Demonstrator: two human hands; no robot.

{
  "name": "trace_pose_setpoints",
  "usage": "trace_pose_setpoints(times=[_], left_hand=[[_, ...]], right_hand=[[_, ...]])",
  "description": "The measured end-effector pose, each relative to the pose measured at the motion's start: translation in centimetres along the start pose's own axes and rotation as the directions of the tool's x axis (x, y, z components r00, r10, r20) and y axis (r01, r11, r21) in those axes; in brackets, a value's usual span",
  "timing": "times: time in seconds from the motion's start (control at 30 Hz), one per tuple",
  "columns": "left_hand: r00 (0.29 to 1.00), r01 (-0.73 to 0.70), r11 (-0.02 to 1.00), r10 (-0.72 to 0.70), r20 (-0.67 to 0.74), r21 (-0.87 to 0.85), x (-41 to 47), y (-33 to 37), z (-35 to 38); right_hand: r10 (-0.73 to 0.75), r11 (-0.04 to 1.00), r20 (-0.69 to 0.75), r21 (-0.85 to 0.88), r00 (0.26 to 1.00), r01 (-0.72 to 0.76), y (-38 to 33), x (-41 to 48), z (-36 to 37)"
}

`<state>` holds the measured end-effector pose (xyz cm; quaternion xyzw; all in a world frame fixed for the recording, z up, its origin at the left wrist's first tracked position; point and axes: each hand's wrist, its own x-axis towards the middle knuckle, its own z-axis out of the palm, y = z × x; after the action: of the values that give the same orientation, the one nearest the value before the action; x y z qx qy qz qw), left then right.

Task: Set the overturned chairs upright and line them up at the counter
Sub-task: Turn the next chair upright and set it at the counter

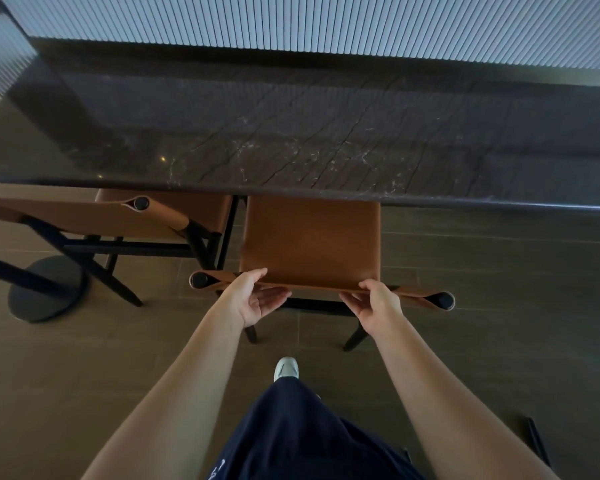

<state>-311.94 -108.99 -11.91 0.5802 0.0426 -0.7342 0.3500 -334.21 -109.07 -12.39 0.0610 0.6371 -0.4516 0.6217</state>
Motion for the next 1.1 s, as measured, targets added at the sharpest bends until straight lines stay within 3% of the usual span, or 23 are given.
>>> trace_pose_setpoints(times=[0.4,0.7,1.1], left_hand=[[0.996,0.073,0.996,-0.076,0.048,0.058,0.9,0.9,0.3],[1.0,0.003,0.995,-0.004,0.012,0.099,0.2,-0.3,0.1],[0.989,-0.119,0.978,0.102,0.109,0.169,1.0,2.4,0.2]], right_hand=[[0.024,0.993,0.056,0.111,0.998,-0.03,0.6,1.2,0.9],[0.007,0.998,0.093,0.061,0.996,-0.013,2.0,0.6,-0.5],[-0.066,0.99,0.169,0.132,0.983,0.044,2.2,2.0,1.0]])
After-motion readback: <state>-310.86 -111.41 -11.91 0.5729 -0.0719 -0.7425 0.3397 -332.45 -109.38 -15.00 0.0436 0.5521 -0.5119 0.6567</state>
